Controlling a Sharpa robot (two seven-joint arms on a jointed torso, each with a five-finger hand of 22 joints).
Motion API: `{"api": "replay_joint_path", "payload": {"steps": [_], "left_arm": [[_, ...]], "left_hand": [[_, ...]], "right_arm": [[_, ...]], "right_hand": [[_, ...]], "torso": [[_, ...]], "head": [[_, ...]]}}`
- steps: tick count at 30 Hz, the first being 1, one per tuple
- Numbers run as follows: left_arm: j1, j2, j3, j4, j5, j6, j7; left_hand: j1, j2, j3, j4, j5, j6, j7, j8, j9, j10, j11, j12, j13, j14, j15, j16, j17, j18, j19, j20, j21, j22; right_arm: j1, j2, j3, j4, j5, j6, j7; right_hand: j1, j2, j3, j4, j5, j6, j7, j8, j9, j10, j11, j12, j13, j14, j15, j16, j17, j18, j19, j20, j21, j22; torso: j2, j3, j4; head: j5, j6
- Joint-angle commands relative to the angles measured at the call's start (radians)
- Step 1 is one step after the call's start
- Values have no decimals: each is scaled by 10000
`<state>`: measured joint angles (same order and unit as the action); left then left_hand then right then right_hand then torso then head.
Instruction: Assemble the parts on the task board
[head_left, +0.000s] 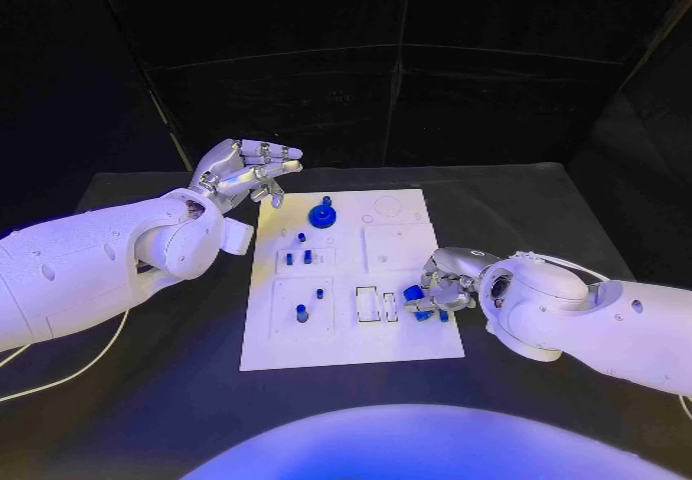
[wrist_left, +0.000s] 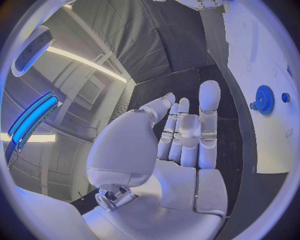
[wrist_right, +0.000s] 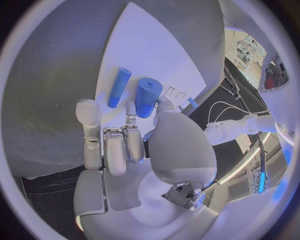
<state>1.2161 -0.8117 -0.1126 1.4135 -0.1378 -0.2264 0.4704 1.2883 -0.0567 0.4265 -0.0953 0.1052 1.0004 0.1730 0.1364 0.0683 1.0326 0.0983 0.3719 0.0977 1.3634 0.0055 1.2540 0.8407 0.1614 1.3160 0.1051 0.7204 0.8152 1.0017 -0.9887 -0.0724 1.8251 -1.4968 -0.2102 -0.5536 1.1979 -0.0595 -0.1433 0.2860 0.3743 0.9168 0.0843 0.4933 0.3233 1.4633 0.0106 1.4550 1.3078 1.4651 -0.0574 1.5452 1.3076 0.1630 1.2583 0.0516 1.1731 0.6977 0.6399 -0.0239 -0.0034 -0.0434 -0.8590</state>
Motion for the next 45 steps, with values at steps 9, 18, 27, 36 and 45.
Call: {"api": "replay_joint_path", "payload": {"steps": [9,18,27,36,45], "left_arm": [[16,-9,5,5,18,21,63],[16,24,5,-11,18,42,44],[16,75,5,-26,19,71,47],[16,93,5,-25,196,84,36],[16,103,5,-15,228,93,37]], "left_hand": [[-3,52,8,-3,21,-59,7,59,12,-68,2,44,13,-28,53,35,-7,61,-19,24,-39,0],[-35,59,-1,21,17,-64,15,67,12,-77,10,56,14,-28,56,39,-7,61,-20,26,-41,0],[-80,69,-14,56,14,-74,19,75,11,-93,16,69,15,-28,61,43,-8,59,-20,30,-42,2],[-100,76,-18,72,13,-79,20,78,10,-101,17,76,15,-28,63,45,-10,58,-18,32,-37,7],[-101,78,-18,74,14,-81,20,78,10,-103,17,77,15,-28,64,47,-7,59,-19,32,-40,4]], "right_arm": [[-16,-317,-22,467,-51,-1225,318],[-1,-448,-14,957,390,-2037,637],[2,140,-9,911,841,-2186,723],[3,816,-8,482,1226,-1348,378],[2,1201,-8,186,1177,-1401,155]], "right_hand": [[633,544,125,-151,575,353,-155,146,41,553,-167,468,1747,1002,-129,155,2359,-246,161,-123,190,279],[625,575,105,-121,612,366,-155,137,46,555,-173,467,1749,1003,-137,159,2368,-248,169,-132,197,291],[590,600,73,-75,632,356,-149,116,45,552,-170,462,1746,1003,-139,159,2368,-248,168,-138,196,283],[291,716,-198,34,85,383,-151,75,85,488,-167,362,1646,996,-136,147,2337,-243,144,-141,173,241],[75,824,-349,52,-27,420,-167,69,121,458,-179,308,1597,989,-143,134,2304,-238,128,-144,157,217]], "torso": [[-25,10,-34],[-7,11,14],[1,-6,6],[16,-9,18],[4,-10,1]], "head": [[130,24],[144,63],[235,71],[264,39],[326,23]]}}
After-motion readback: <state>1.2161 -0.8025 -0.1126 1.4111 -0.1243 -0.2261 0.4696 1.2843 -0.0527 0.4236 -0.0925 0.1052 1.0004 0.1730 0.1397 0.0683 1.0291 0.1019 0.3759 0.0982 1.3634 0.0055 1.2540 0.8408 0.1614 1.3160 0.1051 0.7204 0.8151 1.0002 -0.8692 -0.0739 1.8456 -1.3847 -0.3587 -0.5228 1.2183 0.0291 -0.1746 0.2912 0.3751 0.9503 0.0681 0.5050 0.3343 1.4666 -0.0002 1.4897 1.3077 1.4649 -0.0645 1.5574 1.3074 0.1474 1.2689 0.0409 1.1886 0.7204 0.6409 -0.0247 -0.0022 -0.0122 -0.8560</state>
